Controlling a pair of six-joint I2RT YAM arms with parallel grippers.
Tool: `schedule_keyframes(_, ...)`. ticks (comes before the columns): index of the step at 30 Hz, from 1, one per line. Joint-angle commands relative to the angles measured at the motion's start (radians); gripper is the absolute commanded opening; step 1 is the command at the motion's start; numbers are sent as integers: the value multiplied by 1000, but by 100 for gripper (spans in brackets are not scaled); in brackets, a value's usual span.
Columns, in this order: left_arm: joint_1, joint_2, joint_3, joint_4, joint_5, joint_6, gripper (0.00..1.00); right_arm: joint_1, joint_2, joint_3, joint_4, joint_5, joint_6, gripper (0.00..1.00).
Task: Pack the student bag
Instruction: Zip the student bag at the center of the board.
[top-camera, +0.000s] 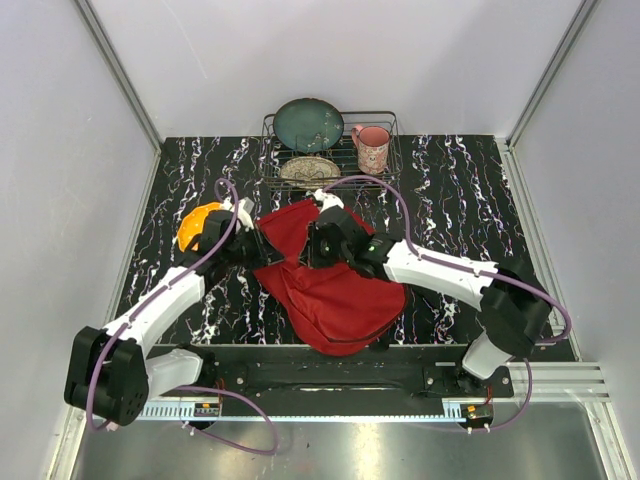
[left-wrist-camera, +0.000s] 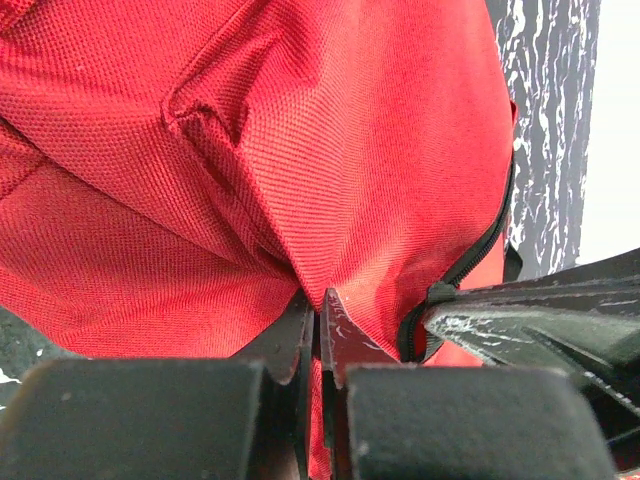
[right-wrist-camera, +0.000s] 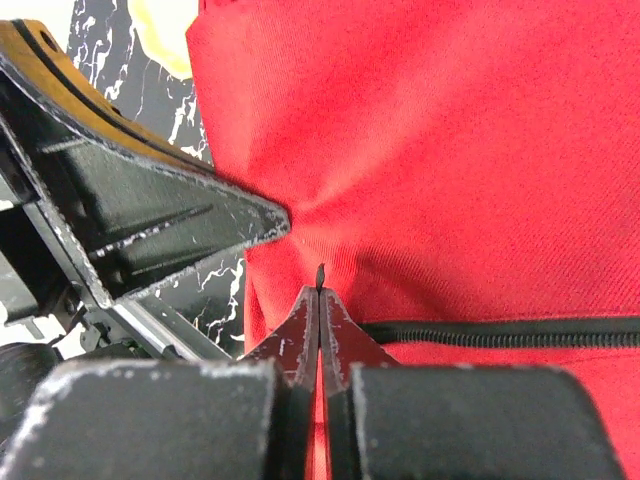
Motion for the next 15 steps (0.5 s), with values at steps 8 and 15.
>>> schedule_keyframes(8,35,-113,-4,-41,3,106,0,-172,-64,-35,-78,-26,-44,0)
schedule_keyframes(15,41,-90,4,-52,25,107,28,-177,-101,-100,32,-124,-4,0)
